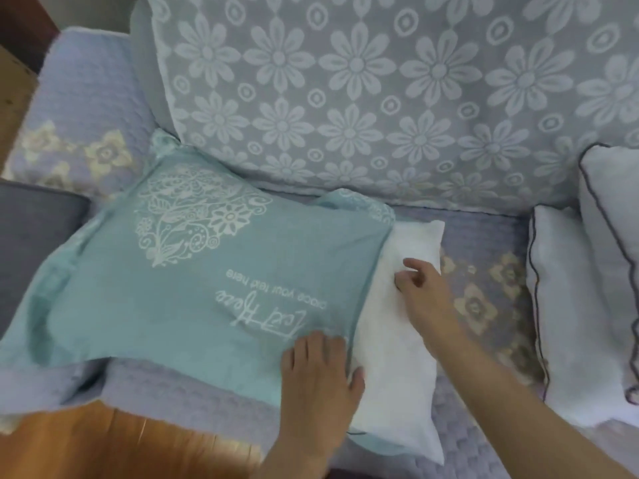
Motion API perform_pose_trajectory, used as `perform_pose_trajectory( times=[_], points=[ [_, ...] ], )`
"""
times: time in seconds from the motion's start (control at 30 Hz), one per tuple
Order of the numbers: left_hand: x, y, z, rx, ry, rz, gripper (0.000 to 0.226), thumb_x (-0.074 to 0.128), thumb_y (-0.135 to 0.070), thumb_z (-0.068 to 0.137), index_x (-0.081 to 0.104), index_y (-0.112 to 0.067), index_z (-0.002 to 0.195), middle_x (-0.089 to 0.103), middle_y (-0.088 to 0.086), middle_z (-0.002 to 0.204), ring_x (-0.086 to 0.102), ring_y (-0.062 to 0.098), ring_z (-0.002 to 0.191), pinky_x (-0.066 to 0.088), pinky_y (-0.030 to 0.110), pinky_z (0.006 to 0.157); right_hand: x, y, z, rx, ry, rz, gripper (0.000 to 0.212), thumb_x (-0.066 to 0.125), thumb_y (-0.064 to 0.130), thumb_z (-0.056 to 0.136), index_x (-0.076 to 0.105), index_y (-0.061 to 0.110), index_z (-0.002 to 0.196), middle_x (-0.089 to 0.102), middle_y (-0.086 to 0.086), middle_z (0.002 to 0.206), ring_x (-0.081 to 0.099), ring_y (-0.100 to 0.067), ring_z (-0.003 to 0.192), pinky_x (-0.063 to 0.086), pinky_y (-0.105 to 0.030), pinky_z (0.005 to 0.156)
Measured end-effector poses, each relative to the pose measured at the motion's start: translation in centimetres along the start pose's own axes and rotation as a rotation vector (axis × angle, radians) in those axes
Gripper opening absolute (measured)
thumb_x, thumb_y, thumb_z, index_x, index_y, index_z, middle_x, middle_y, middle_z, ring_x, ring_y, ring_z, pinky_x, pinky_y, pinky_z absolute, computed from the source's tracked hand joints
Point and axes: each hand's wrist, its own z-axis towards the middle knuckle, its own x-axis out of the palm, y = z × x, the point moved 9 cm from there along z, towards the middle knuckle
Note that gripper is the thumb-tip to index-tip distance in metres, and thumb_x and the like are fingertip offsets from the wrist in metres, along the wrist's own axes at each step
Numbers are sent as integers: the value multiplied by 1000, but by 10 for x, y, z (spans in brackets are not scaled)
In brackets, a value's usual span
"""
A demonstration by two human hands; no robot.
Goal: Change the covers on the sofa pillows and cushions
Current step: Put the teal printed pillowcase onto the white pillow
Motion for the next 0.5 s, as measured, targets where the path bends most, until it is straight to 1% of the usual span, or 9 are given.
perform_pose_trajectory(
  times=[0.03, 0.1, 0.17, 0.23, 0.3, 0.37, 0.4, 0.43, 0.5],
  points=[
    [8, 2, -15, -29, 58, 21, 42, 74, -40, 67, 61, -16, 99, 58, 9, 96, 57, 32, 88, 45, 45, 74, 1, -10, -15, 42, 22, 35, 23, 59, 18, 98, 60, 21, 121, 66, 0, 94, 62, -14, 82, 49, -25, 70],
    [29, 24, -40, -159, 164, 68, 42, 74, -35, 65, 59, -14, 98, 58, 8, 93, 59, 31, 83, 48, 42, 66, 10, -20, -36, 129, 72, 102, 18, 59, 13, 97, 62, 13, 115, 68, -3, 90, 64, -15, 78, 53, -29, 75],
    [43, 44, -58, -256, 306, 97, 34, 72, -34, 71, 63, -15, 97, 63, 6, 92, 64, 28, 80, 51, 39, 60, 20, -14, -43, 189, 138, 160, 11, 58, 11, 97, 62, 14, 107, 69, -7, 90, 66, -16, 76, 56, -31, 75],
    [49, 48, -69, -313, 423, 76, 23, 68, -37, 80, 67, -17, 92, 66, 3, 87, 68, 25, 73, 52, 36, 57, 24, -2, -43, 221, 188, 145, 2, 58, 17, 97, 59, 17, 98, 70, -8, 89, 66, -19, 76, 58, -41, 81],
    [42, 28, -73, -259, 436, 66, 20, 77, -31, 68, 66, -16, 70, 61, 6, 64, 64, 26, 49, 48, 33, 42, 23, -1, -40, 284, 255, 33, 13, 57, 30, 98, 57, 18, 92, 68, -8, 89, 64, -22, 76, 57, -45, 85],
    [41, -12, -81, -106, 454, 105, 18, 70, -25, 64, 62, -12, 54, 53, 5, 51, 56, 24, 35, 41, 29, 31, 31, -5, -46, 387, 361, 18, 19, 57, 42, 97, 57, 22, 98, 67, -5, 95, 64, -23, 83, 54, -44, 85],
    [43, -31, -82, -14, 467, 190, 19, 60, -24, 69, 67, -10, 58, 56, 6, 54, 60, 23, 40, 44, 29, 35, 40, -6, -51, 431, 437, 79, 22, 57, 45, 96, 59, 25, 105, 68, -3, 101, 65, -23, 89, 52, -44, 87],
    [54, -47, -87, 73, 534, 233, 23, 54, -20, 77, 74, -9, 72, 63, 7, 66, 67, 24, 54, 50, 32, 45, 52, -7, -56, 459, 512, 154, 27, 57, 46, 96, 61, 27, 115, 70, -2, 107, 67, -23, 97, 52, -42, 91],
    [65, -58, -79, 68, 615, 251, 26, 51, -16, 94, 73, -11, 107, 71, 8, 101, 71, 29, 94, 54, 37, 73, 72, -8, -64, 467, 637, 284, 36, 56, 43, 99, 60, 24, 130, 72, 0, 116, 68, -22, 107, 52, -44, 98]
  ],
)
